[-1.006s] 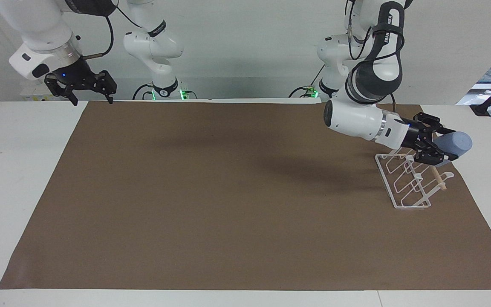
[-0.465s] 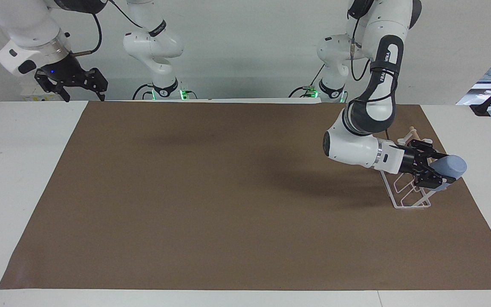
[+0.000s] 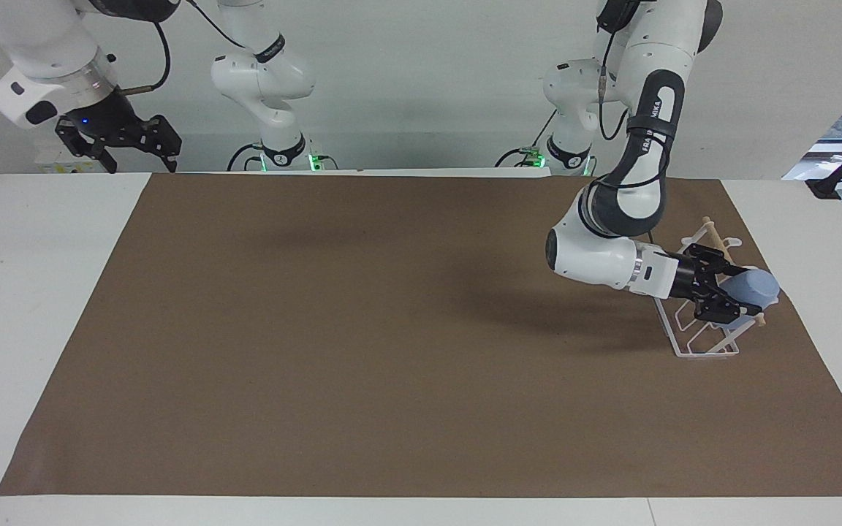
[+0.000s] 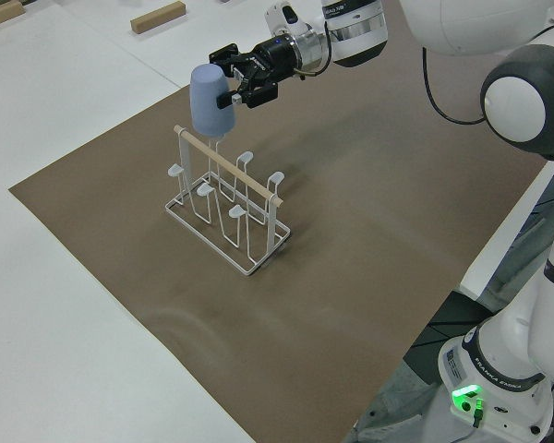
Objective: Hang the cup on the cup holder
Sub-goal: 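Carry the cup with the left gripper onto the wire rack peg, then release the cup on the rack and withdraw the left gripper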
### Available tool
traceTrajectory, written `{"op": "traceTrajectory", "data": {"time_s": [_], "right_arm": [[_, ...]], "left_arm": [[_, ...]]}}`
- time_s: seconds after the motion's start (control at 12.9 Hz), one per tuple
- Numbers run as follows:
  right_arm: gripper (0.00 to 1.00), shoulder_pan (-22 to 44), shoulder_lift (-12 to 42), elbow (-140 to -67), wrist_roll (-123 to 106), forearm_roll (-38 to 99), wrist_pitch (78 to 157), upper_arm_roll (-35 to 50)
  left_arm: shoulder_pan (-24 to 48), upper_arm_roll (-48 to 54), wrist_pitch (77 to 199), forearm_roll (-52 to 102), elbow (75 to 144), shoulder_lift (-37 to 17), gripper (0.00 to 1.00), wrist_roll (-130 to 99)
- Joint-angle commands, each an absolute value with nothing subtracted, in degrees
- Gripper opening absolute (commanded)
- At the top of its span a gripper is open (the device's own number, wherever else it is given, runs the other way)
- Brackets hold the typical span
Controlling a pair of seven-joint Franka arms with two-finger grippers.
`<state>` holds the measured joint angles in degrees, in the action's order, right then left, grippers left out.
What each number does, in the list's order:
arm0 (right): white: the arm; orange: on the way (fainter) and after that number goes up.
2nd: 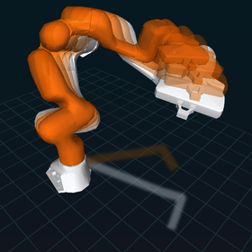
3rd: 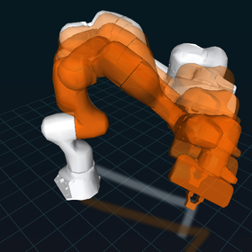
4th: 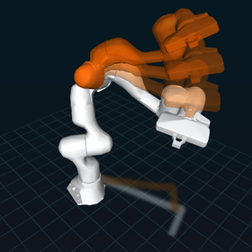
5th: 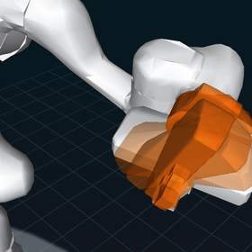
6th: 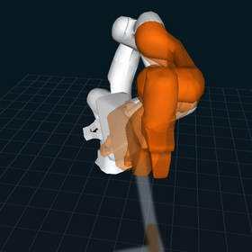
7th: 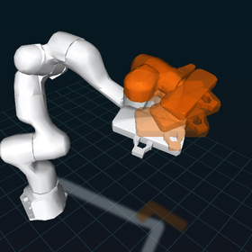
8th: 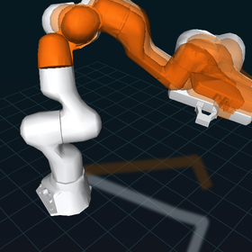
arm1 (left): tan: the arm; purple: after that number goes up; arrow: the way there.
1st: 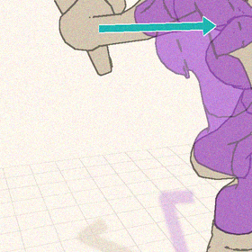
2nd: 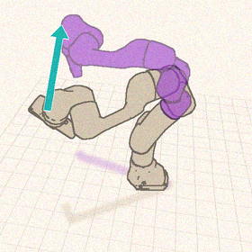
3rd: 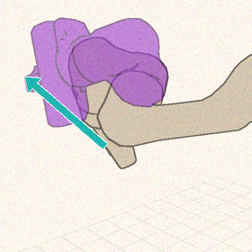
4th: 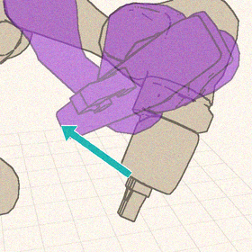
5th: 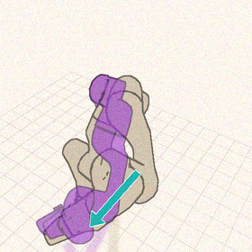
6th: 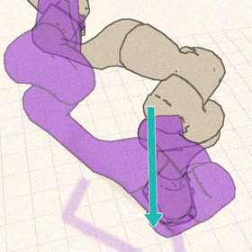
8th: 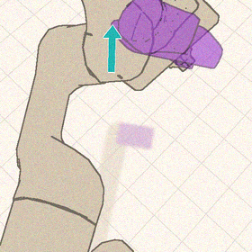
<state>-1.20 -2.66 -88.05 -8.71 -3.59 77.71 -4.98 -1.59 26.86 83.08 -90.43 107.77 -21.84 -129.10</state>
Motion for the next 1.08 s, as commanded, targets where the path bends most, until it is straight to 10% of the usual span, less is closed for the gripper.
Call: {"op": "traceTrajectory", "data": {"time_s": [0.0, 0.39, 0.77, 1.01], "right_arm": [[0.99, -1.14, -4.04, -89.56, -9.05, -3.43, 77.52, -4.75], [0.99, -1.32, -4.04, -89.56, -8.96, -3.43, 77.52, -4.75], [0.99, -1.32, -4.04, -89.56, -8.96, -3.43, 77.52, -4.75], [0.99, -1.32, -4.04, -89.56, -8.96, -3.43, 77.52, -4.75]], "left_arm": [[-1.32, 26.54, 81.65, -89.82, 111.09, -21.09, 0.0, -132.79], [-1.67, 26.63, 82.7, -88.08, 114.07, -21.27, 0.01, -134.82], [-2.19, 26.28, 90.52, -85.17, 109.88, -23.1, 0.98, -130.89], [-2.82, 26.28, 88.69, -83.95, 108.73, -23.47, 1.0, -130.95]]}}
